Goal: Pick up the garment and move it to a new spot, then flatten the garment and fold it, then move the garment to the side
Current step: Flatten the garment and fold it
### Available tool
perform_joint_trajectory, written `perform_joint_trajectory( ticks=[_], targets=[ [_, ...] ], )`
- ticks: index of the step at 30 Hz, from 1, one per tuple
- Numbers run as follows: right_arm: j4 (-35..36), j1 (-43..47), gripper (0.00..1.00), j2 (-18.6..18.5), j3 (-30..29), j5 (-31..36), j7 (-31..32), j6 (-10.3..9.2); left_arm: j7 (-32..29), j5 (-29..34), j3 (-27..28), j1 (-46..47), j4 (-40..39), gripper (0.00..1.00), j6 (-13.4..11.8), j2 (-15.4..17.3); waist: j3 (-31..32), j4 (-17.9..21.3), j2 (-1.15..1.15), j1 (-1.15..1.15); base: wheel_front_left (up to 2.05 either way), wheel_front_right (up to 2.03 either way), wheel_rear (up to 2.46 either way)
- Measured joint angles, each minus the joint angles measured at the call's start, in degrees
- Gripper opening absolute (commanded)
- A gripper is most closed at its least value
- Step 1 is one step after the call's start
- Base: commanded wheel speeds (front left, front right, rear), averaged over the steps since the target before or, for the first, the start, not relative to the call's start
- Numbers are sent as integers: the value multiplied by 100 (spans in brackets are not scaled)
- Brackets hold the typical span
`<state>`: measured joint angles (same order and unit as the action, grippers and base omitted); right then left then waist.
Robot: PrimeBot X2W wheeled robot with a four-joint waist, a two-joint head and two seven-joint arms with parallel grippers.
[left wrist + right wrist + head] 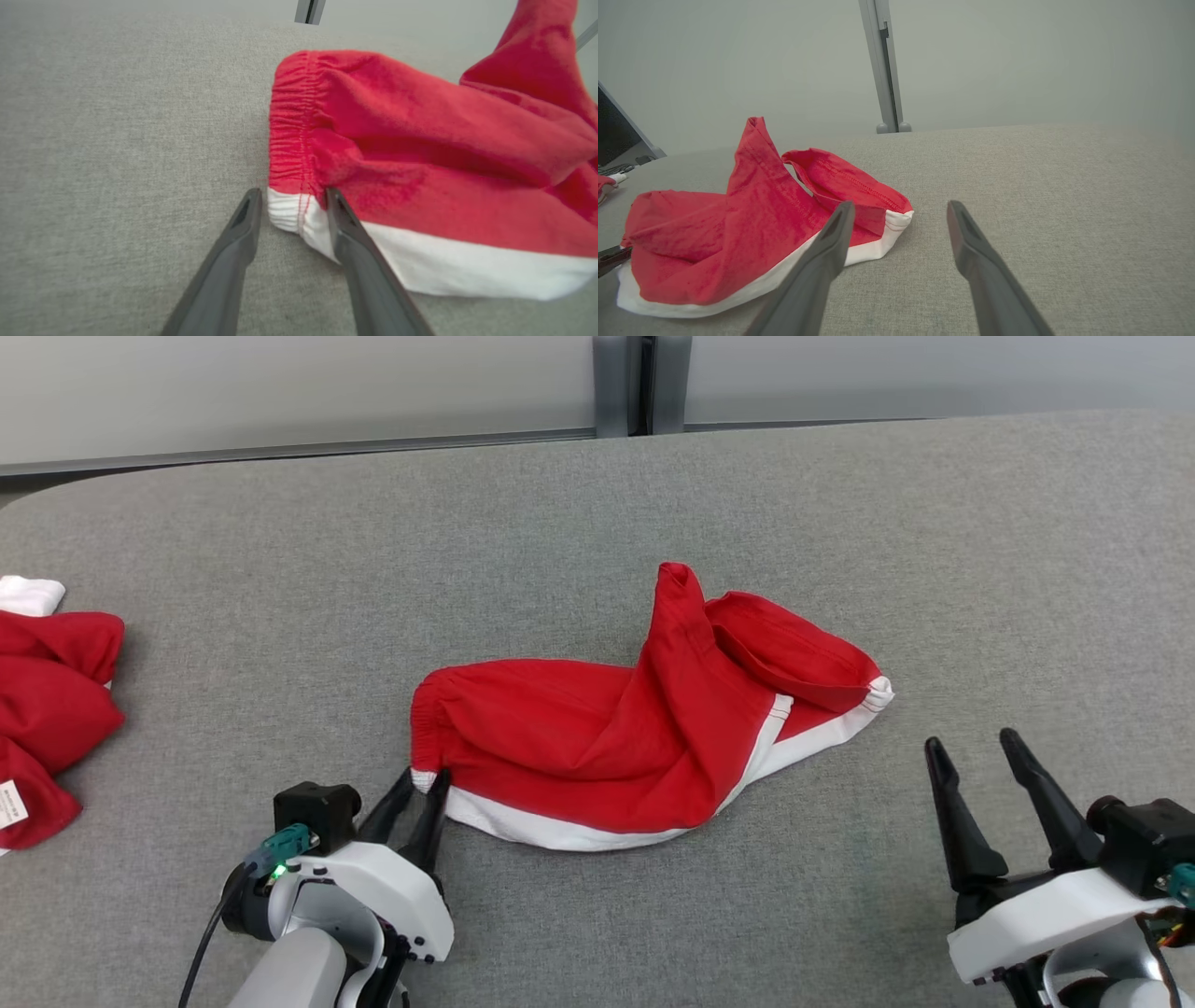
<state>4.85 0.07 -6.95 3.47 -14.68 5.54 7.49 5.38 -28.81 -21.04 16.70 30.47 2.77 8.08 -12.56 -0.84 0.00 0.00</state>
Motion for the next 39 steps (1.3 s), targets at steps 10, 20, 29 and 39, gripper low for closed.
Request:
perform_joint_trajectory(
  ticks=[10,20,29,39],
  targets=[
    [-568,-365,100,-202,912,-383,231,0,299,13,-78,306,308,0,97,-64,-158,-119,0,0,0,0,0],
    [-1650,-1335,100,-297,1281,-677,142,0,542,76,-270,648,437,0,130,-246,-474,-468,0,0,0,0,0],
    [-2250,-1795,0,-319,1429,-901,-103,0,761,78,-314,739,435,0,148,-308,-623,-594,0,0,0,0,0],
    [-1530,-1705,0,-593,1224,-943,-727,0,928,235,-92,661,-560,0,-86,-76,-461,-512,0,0,0,0,0]
  ],
)
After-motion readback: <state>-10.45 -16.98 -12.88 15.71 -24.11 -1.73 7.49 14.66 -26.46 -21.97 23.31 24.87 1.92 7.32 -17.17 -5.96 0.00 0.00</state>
